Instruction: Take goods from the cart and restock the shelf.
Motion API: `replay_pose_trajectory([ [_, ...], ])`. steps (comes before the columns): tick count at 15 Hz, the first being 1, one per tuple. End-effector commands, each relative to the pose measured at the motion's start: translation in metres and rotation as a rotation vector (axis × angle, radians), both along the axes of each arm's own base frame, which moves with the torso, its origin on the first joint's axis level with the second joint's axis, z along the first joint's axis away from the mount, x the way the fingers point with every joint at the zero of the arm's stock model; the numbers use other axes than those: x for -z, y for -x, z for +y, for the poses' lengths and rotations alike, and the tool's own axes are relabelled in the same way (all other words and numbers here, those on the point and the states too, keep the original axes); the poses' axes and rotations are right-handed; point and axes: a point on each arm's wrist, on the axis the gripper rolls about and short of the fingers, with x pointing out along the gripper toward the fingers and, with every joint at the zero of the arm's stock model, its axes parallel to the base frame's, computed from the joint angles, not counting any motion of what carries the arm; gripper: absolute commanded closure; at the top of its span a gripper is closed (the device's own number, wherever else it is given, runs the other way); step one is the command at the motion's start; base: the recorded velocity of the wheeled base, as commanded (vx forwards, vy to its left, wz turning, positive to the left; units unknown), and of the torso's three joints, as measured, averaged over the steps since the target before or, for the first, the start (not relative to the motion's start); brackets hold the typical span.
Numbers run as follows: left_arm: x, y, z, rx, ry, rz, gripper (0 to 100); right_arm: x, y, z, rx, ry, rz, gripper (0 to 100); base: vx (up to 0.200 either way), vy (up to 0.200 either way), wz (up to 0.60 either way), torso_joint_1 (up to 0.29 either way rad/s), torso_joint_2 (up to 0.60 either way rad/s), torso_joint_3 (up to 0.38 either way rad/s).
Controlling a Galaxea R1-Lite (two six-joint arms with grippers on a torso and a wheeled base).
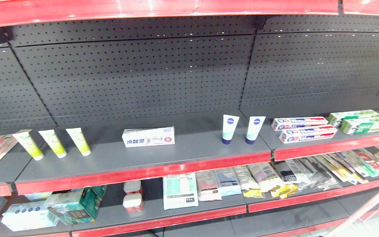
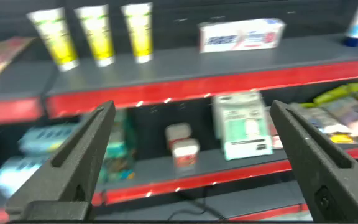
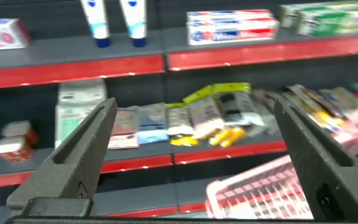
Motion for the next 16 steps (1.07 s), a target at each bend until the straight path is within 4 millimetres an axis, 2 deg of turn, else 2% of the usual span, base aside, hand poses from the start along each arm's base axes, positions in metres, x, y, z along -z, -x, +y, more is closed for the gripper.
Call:
replay_pose_trajectory([
  [1, 0.0000, -0.0001, 0.0000, 0.000, 0.000, 0.001, 0, 0.0000, 0.0000, 0.0000, 0.000, 0.000, 0.000, 0, 0.000, 0.000, -0.60, 0.002, 0.00, 0.002],
  [16, 0.0000, -0.0001, 0.0000, 0.000, 0.000, 0.001, 0, 0.0000, 0.0000, 0.0000, 0.000, -0.001, 0.000, 0, 0.000, 0.000, -0.60, 0.003, 0.00, 0.000],
])
